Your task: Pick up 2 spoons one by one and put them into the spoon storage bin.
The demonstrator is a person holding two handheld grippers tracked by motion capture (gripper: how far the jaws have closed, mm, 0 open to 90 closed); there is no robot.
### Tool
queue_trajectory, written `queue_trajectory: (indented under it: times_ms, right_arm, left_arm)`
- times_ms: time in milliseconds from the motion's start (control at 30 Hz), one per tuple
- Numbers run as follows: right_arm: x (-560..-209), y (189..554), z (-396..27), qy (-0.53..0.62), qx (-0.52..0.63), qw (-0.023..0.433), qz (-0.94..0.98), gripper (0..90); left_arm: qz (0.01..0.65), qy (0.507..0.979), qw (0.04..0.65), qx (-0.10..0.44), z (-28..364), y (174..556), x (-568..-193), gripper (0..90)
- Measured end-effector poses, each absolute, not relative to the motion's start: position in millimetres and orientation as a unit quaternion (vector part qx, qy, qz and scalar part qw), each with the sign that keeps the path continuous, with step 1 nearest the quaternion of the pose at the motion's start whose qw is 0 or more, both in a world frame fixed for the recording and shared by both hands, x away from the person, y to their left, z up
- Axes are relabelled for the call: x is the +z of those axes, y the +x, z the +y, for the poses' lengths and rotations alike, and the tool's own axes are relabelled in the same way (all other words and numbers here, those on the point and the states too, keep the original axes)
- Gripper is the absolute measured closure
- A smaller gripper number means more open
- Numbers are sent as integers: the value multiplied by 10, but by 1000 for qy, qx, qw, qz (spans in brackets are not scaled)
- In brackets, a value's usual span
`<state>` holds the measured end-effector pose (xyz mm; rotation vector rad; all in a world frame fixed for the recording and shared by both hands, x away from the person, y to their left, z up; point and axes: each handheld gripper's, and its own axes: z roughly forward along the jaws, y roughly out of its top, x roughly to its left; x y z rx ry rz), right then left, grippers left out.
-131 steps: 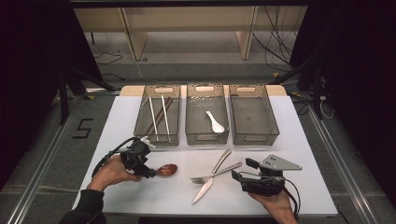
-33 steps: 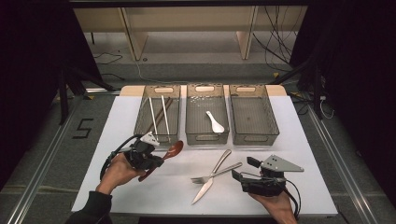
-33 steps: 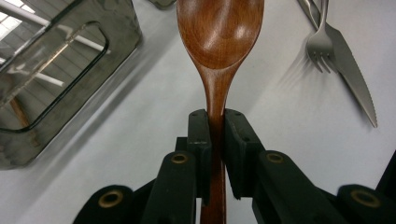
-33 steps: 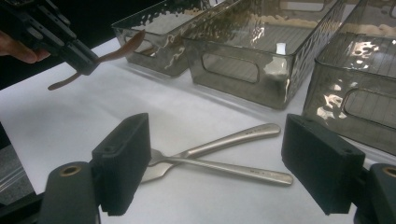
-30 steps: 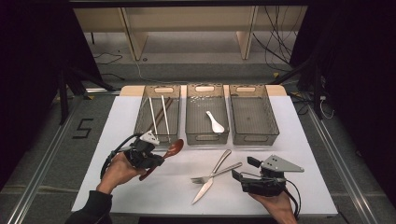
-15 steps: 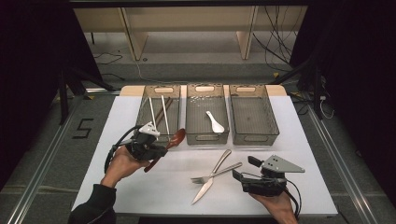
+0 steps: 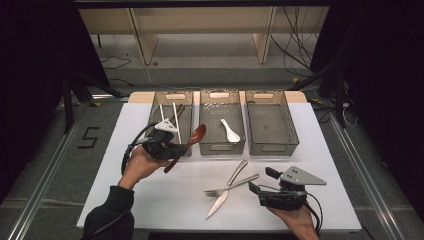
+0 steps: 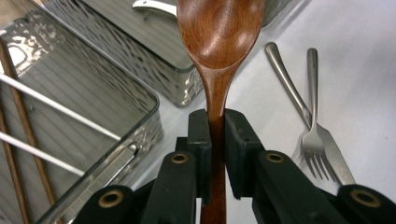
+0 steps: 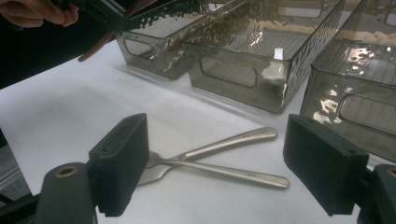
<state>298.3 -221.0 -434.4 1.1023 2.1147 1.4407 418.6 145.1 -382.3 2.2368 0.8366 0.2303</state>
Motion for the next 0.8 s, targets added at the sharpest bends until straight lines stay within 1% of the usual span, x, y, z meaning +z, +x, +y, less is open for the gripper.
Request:
queue_trajectory:
  times_ms: [167, 433, 800]
  right_arm:
    - [-4345, 2982, -2212, 389, 510, 177, 747, 233]
    - [-4348, 2981, -2210, 388, 509, 177, 747, 233]
    - [-4353, 2987, -2212, 390, 510, 174, 747, 233]
  left_arm:
    - [331, 861, 375, 92, 1414, 4257, -3791, 810]
    - [331, 859, 377, 97, 1303, 4397, -3757, 810]
    - [348, 847, 390, 102, 1259, 4599, -3762, 810]
